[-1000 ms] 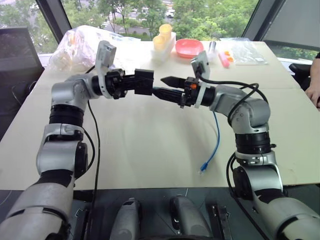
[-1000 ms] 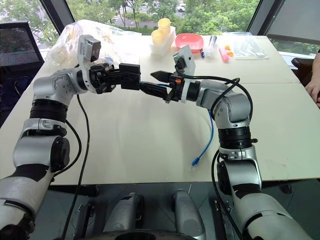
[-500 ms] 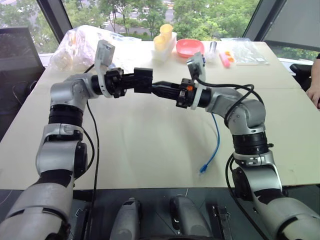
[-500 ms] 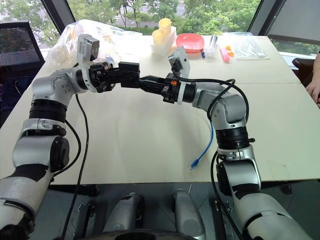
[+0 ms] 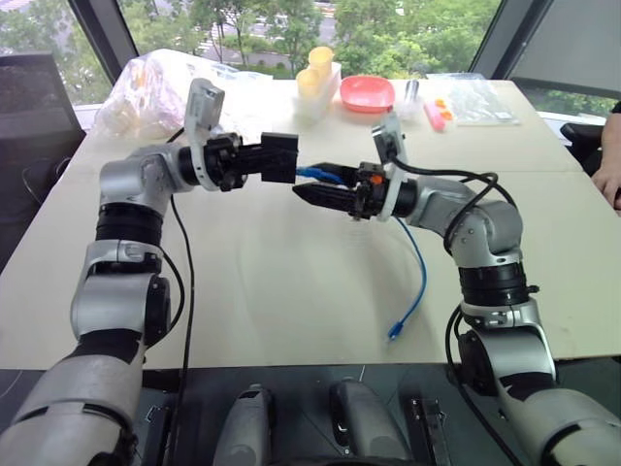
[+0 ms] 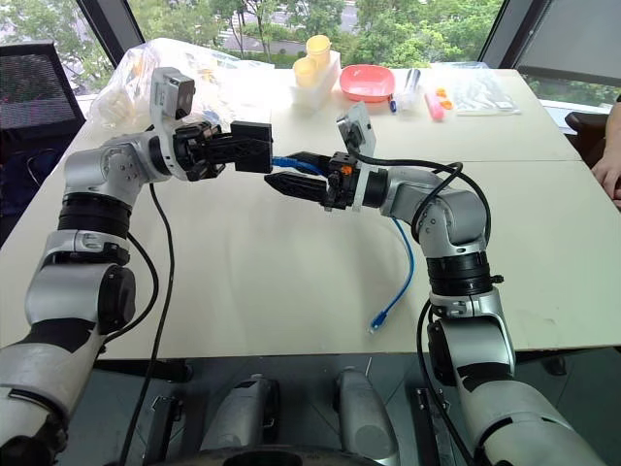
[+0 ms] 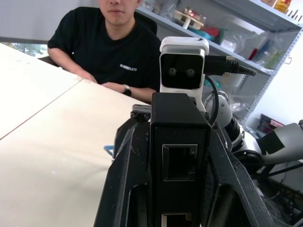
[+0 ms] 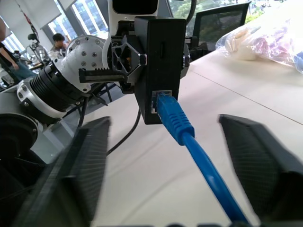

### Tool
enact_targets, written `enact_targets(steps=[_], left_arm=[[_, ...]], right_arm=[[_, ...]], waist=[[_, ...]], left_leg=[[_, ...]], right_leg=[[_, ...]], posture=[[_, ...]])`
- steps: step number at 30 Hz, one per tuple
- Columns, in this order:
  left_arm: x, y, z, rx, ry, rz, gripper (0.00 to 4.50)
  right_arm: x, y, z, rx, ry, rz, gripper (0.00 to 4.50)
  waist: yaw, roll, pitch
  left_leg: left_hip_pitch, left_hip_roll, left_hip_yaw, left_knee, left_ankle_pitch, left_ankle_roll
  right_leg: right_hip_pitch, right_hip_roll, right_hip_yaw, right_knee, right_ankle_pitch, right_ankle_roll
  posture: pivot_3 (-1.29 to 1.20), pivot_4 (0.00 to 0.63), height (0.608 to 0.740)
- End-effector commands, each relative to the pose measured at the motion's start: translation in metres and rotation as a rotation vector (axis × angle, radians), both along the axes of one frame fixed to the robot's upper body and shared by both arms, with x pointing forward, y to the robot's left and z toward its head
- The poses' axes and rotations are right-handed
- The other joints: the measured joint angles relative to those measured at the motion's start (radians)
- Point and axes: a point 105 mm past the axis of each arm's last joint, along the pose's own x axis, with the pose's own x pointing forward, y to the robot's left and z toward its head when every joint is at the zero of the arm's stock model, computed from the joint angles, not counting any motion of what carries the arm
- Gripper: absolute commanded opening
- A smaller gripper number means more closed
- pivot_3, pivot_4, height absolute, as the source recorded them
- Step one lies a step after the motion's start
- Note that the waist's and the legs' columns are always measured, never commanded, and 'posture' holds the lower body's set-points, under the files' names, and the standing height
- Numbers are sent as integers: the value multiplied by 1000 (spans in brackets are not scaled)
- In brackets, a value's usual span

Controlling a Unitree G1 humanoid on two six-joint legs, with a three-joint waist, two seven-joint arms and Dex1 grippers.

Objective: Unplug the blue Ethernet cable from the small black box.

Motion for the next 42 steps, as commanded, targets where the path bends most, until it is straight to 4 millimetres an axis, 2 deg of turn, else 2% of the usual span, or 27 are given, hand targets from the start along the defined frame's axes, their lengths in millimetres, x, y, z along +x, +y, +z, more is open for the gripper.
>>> enact_targets(steps=[1, 13, 23, 32, 35, 41, 42], left_arm=[[-6, -1, 11, -14, -49, -30, 541], [-7, -2, 9, -14, -44, -37, 541], [-7, -3, 10, -18, -44, -35, 541], [-7, -2, 10, -21, -42, -35, 541], [-7, -2, 11, -21, -41, -33, 541], [-7, -2, 11, -24, -41, -27, 541], [-7, -2, 11, -25, -41, -28, 541]], right_arm=[[0, -1, 17, 52, -37, 1, 3695], [6, -4, 24, 127, 4, -25, 3695], [4, -2, 14, 77, -7, -21, 3695], [8, -6, 14, 100, 8, -41, 3695], [9, -7, 12, 96, 9, -44, 2878], [8, -8, 8, 87, 8, -38, 37], [8, -8, 7, 86, 9, -38, 12]], waist=[[0, 0, 0], [0, 0, 0], [0, 0, 0], [0, 0, 0], [0, 0, 0], [0, 0, 0], [0, 0, 0]], left_leg=[[0, 0, 0, 0, 0, 0], [0, 0, 0, 0, 0, 0], [0, 0, 0, 0, 0, 0], [0, 0, 0, 0, 0, 0], [0, 0, 0, 0, 0, 0], [0, 0, 0, 0, 0, 0], [0, 0, 0, 0, 0, 0]], right_leg=[[0, 0, 0, 0, 0, 0], [0, 0, 0, 0, 0, 0], [0, 0, 0, 0, 0, 0], [0, 0, 0, 0, 0, 0], [0, 0, 0, 0, 0, 0], [0, 0, 0, 0, 0, 0], [0, 0, 0, 0, 0, 0]], posture=[[0, 150, 735], [0, 150, 735], [0, 150, 735], [0, 150, 735], [0, 150, 735], [0, 150, 735], [0, 150, 735]])
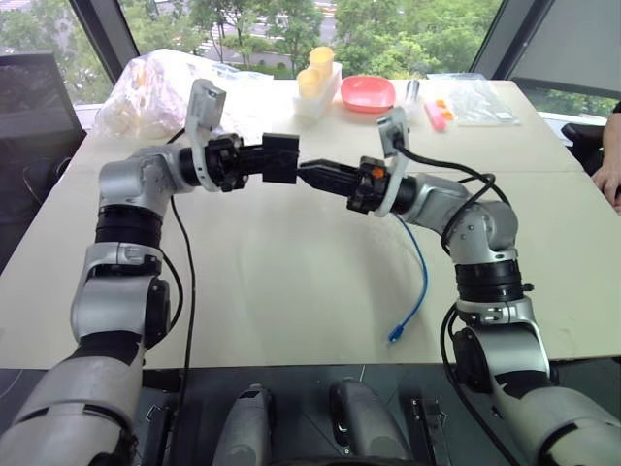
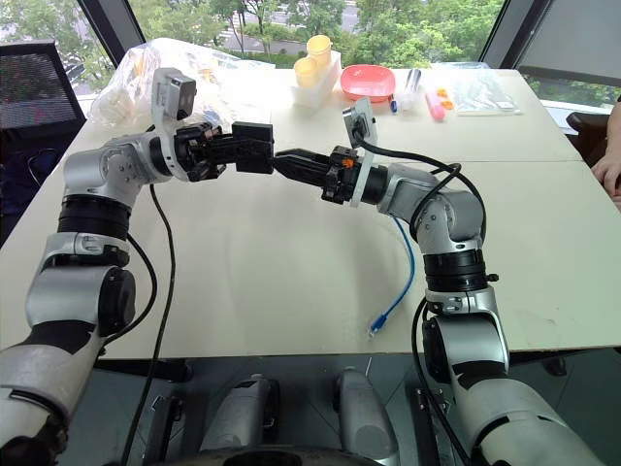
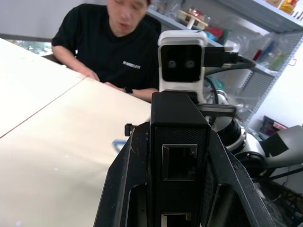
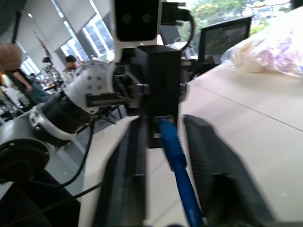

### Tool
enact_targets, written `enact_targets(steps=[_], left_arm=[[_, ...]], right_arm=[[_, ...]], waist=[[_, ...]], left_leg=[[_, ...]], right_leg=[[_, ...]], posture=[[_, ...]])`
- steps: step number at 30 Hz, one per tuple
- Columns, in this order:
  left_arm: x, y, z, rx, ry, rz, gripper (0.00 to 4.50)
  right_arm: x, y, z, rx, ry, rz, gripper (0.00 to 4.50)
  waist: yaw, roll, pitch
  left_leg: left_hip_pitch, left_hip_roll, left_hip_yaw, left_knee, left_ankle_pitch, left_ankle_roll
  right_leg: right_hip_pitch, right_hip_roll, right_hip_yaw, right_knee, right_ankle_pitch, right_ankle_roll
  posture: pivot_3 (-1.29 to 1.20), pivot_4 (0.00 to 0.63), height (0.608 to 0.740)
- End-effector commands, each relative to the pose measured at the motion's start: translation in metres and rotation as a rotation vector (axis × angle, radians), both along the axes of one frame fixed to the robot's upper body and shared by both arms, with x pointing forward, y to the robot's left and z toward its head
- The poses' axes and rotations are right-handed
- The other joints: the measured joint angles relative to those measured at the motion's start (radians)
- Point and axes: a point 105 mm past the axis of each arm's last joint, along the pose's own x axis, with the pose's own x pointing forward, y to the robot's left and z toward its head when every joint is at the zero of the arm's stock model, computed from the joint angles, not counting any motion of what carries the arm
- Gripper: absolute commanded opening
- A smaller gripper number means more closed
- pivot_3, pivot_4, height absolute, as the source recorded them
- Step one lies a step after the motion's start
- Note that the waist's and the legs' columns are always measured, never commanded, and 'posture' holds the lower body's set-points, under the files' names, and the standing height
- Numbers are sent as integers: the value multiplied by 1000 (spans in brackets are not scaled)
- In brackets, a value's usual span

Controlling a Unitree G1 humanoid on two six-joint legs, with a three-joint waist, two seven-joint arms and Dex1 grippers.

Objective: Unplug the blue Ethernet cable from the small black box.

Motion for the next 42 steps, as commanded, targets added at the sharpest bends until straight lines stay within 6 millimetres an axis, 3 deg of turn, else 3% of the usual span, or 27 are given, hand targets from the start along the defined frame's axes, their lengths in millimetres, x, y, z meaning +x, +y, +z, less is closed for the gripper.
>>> enact_targets(steps=[1, 13, 16, 21, 42], left_arm=[[-6, -2, 12, -30, -49, -41, 541], [-6, -1, 13, -32, -52, -34, 541], [-6, -1, 13, -32, -53, -36, 541], [-7, -2, 12, -31, -51, -42, 541], [-5, -1, 10, -24, -45, -33, 541]], right_arm=[[5, -6, 0, -11, -16, -49, 12], [5, -5, -7, -79, -46, -50, 12], [6, -5, -6, -67, -33, -53, 1173], [12, -8, -6, -60, -25, -88, 3664], [-1, -10, -5, -15, -8, -18, 3664]], waist=[[0, 0, 0], [0, 0, 0], [0, 0, 0], [0, 0, 0], [0, 0, 0]], left_leg=[[0, 0, 0, 0, 0, 0], [0, 0, 0, 0, 0, 0], [0, 0, 0, 0, 0, 0], [0, 0, 0, 0, 0, 0], [0, 0, 0, 0, 0, 0]], right_leg=[[0, 0, 0, 0, 0, 0], [0, 0, 0, 0, 0, 0], [0, 0, 0, 0, 0, 0], [0, 0, 0, 0, 0, 0], [0, 0, 0, 0, 0, 0]], posture=[[0, 150, 735], [0, 150, 735], [0, 150, 735], [0, 150, 735], [0, 150, 735]])
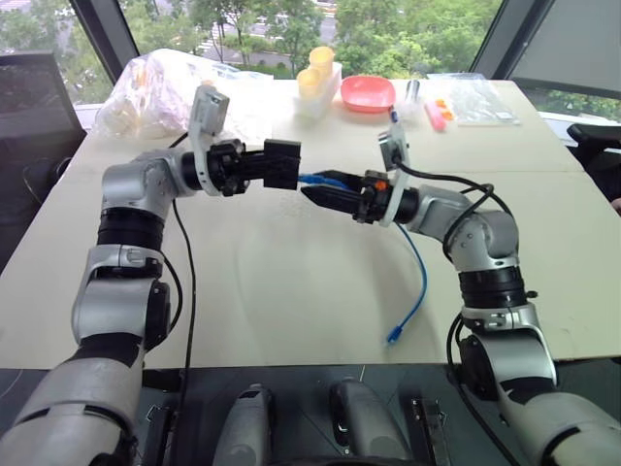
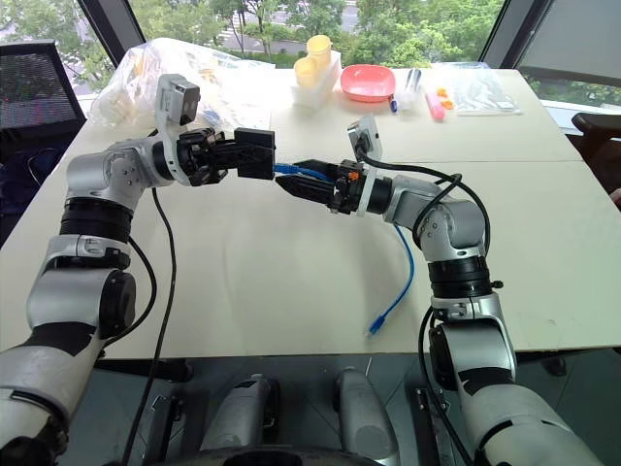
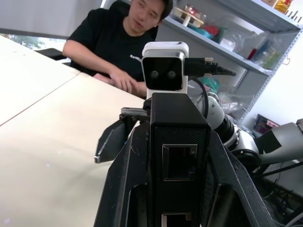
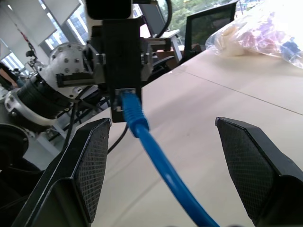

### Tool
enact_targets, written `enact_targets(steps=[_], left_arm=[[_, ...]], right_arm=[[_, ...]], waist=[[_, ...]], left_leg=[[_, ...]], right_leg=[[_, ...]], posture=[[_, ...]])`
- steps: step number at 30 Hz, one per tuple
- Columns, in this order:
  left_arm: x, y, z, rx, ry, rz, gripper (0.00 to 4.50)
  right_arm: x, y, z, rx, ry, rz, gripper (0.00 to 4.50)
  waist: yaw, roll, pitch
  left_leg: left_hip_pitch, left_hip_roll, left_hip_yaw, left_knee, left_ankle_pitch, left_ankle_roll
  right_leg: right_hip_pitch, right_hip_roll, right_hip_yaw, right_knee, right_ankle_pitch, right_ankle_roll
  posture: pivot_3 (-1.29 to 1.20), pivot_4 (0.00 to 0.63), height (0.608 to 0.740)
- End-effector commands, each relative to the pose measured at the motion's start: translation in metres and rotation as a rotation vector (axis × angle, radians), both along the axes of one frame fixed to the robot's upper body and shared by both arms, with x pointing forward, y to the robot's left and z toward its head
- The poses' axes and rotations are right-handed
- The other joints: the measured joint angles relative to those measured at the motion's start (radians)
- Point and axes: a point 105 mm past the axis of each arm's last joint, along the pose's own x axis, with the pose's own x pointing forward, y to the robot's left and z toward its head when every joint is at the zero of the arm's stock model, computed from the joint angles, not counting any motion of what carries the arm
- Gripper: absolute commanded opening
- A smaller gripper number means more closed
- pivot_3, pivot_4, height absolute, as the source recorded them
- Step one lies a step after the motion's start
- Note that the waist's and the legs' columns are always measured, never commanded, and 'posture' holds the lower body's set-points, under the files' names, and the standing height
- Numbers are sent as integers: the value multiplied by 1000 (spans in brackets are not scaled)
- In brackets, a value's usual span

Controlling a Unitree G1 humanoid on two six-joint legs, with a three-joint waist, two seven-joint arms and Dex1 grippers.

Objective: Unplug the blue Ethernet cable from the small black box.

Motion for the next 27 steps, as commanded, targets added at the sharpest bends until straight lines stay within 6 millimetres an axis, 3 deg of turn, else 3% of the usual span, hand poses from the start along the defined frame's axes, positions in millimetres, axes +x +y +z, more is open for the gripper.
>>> enact_targets(steps=[1, 27], left_arm=[[-3, 1, 16, -33, -60, -16, 541], [-5, -2, 12, -29, -56, -29, 541]], right_arm=[[-3, -2, 15, 26, -53, 2, 3664], [5, 0, 20, 58, -45, -31, 3664]], waist=[[0, 0, 0], [0, 0, 0]], left_leg=[[0, 0, 0, 0, 0, 0], [0, 0, 0, 0, 0, 0]], right_leg=[[0, 0, 0, 0, 0, 0], [0, 0, 0, 0, 0, 0]], posture=[[0, 150, 735], [0, 150, 735]])
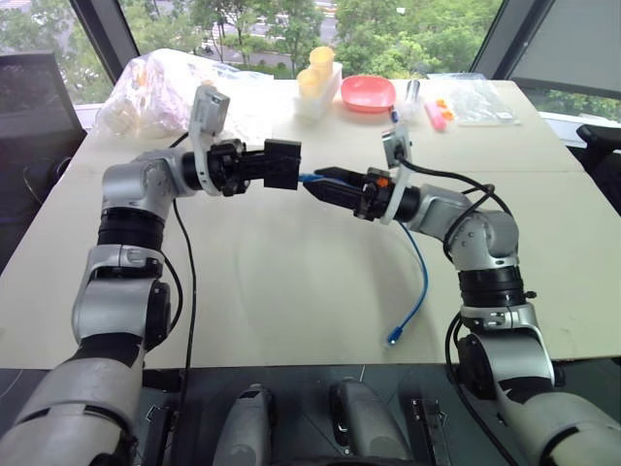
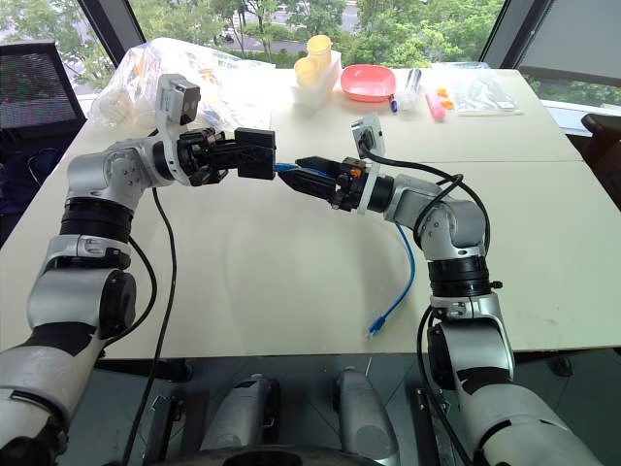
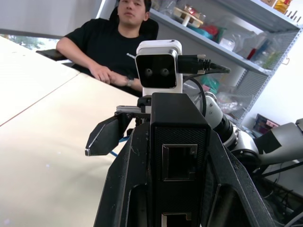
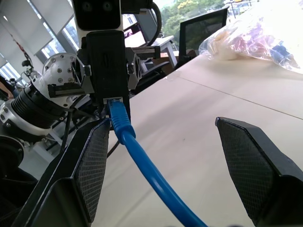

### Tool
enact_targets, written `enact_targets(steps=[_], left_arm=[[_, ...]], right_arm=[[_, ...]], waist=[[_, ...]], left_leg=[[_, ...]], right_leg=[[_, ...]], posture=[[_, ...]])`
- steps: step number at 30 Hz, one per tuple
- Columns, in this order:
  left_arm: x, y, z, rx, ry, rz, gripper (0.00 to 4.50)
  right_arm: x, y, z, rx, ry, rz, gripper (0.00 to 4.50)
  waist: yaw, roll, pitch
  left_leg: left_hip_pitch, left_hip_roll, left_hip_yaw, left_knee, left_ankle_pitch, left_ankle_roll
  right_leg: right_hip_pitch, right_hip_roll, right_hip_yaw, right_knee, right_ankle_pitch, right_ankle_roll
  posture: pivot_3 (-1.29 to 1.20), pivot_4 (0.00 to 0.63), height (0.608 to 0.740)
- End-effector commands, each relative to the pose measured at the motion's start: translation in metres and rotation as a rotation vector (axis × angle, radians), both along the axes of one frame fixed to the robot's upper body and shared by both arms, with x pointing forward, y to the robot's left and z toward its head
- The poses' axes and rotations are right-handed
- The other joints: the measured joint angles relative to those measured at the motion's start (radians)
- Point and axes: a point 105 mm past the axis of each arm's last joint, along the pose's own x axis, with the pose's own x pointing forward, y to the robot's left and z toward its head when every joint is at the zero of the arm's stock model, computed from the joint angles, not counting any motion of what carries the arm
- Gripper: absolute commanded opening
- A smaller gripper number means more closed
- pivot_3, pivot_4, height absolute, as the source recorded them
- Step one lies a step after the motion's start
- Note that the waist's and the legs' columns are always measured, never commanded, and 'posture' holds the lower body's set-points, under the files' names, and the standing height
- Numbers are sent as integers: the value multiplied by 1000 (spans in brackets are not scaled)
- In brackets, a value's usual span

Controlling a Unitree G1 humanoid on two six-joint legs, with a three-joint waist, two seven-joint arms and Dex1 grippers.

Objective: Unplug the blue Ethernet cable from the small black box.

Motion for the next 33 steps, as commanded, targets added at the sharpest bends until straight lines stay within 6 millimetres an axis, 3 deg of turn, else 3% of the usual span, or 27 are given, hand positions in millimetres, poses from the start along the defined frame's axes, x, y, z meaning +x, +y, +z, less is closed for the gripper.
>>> enact_targets(steps=[1, 9, 16, 33], left_arm=[[-5, -2, 11, -29, -53, -27, 541], [-5, -2, 11, -29, -52, -26, 541], [-3, 3, 14, -32, -59, -7, 541], [-3, -3, 11, -28, -55, -17, 541]], right_arm=[[-2, 3, 19, 37, -61, 13, 3664], [-1, 4, 20, 44, -57, 14, 3664], [-11, -11, 11, 15, -41, 18, 3664], [-19, 3, 23, 49, -67, 64, 3664]], waist=[[0, 0, 0], [0, 0, 0], [1, 0, 0], [1, 0, 0]], left_leg=[[0, 0, 0, 0, 0, 0], [0, 0, 0, 0, 0, 0], [0, 0, 0, 0, 0, 0], [0, 0, 0, 0, 0, 0]], right_leg=[[0, 0, 0, 0, 0, 0], [0, 0, 0, 0, 0, 0], [0, 0, 0, 0, 0, 0], [0, 0, 0, 0, 0, 0]], posture=[[0, 150, 735], [0, 150, 735], [0, 150, 735], [0, 150, 735]])
